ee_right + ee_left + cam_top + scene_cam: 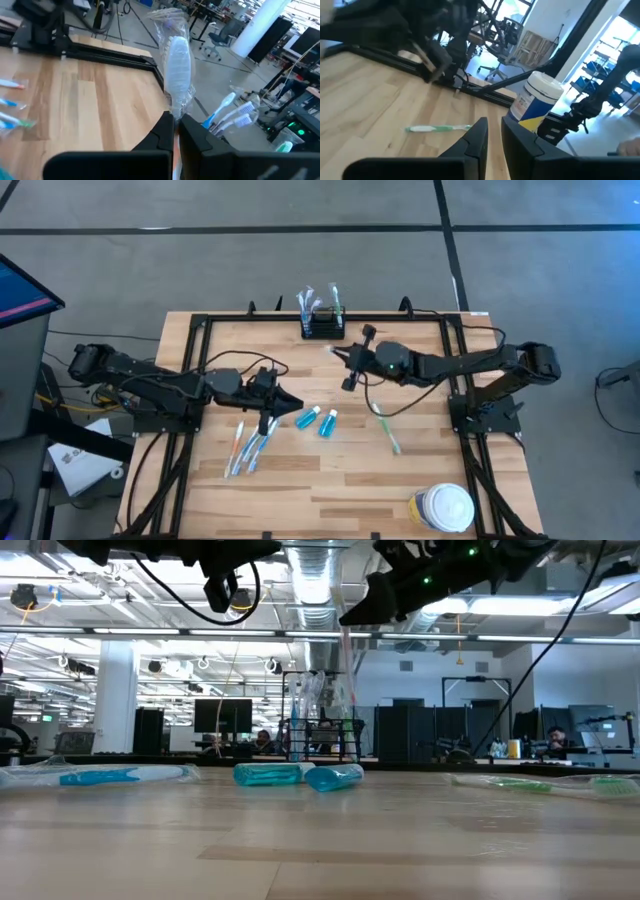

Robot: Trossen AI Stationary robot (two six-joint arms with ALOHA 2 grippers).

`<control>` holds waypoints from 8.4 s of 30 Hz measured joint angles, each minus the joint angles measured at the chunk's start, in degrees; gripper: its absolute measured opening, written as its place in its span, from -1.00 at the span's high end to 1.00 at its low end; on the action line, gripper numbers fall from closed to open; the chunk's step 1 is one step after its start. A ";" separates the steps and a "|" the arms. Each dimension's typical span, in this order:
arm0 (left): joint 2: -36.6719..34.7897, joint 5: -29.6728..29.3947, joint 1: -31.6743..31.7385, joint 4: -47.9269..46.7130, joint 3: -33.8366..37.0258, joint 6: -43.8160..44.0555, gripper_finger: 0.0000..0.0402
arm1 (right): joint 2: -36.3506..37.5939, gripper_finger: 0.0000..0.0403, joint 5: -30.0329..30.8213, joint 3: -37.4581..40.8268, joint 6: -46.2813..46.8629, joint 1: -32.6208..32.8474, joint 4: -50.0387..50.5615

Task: Pick & Place toothbrushing station
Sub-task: Put the right orange toothbrush into the black wire organizer, then put the right green toothbrush into the black wire organizer

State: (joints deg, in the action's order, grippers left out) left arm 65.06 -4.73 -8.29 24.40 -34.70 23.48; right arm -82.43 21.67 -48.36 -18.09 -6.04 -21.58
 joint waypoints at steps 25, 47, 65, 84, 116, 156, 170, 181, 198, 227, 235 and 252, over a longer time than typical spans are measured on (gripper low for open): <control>0.00 -2.32 0.00 0.08 0.00 -7.20 0.76 | -4.24 1.00 -11.34 -0.02 5.27 -18.49 -11.11; 0.02 -2.14 0.02 0.09 0.00 -9.76 0.76 | -9.13 1.00 -15.87 -0.05 10.35 -27.36 -17.98; 0.02 -2.43 0.13 0.04 0.00 -9.76 0.76 | -20.21 1.00 -17.84 -3.60 15.03 -28.46 -20.85; 0.02 -2.56 0.13 0.04 0.00 -9.76 0.76 | -21.11 0.96 -18.85 -3.65 18.19 -29.75 -18.72; 0.04 -5.25 0.13 0.20 1.05 -9.74 0.76 | -22.62 0.67 -21.68 -4.35 20.13 -30.37 -17.81; 0.04 -5.18 0.13 0.26 1.05 -9.74 0.76 | -20.70 0.03 -13.59 -6.71 18.52 -29.99 -10.11; 0.04 -5.14 0.13 0.24 1.05 -9.74 0.76 | -20.70 0.00 -14.32 -7.51 17.66 -29.58 -12.13; 0.04 -5.05 0.13 0.23 1.05 -9.74 0.76 | -20.70 -0.02 -14.25 -12.07 17.47 -29.60 -7.97; 0.04 -5.01 0.13 0.04 1.05 -9.74 0.76 | -20.72 0.01 -14.11 -22.02 15.95 -29.21 1.40; 0.04 -5.11 0.13 0.02 1.05 -9.74 0.76 | -4.55 0.12 -14.38 -27.40 22.11 -12.80 66.01; 0.04 -4.96 0.11 0.02 1.05 -9.72 0.76 | -4.55 0.16 -14.49 -27.34 36.37 -3.59 82.30; 0.04 -5.01 -0.02 0.02 1.07 -9.54 0.76 | -6.75 0.21 -14.29 -27.32 62.05 19.05 90.18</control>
State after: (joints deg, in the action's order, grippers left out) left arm 65.10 -9.74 -8.32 24.43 -33.63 13.93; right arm -89.19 7.38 -75.68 43.96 13.01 68.59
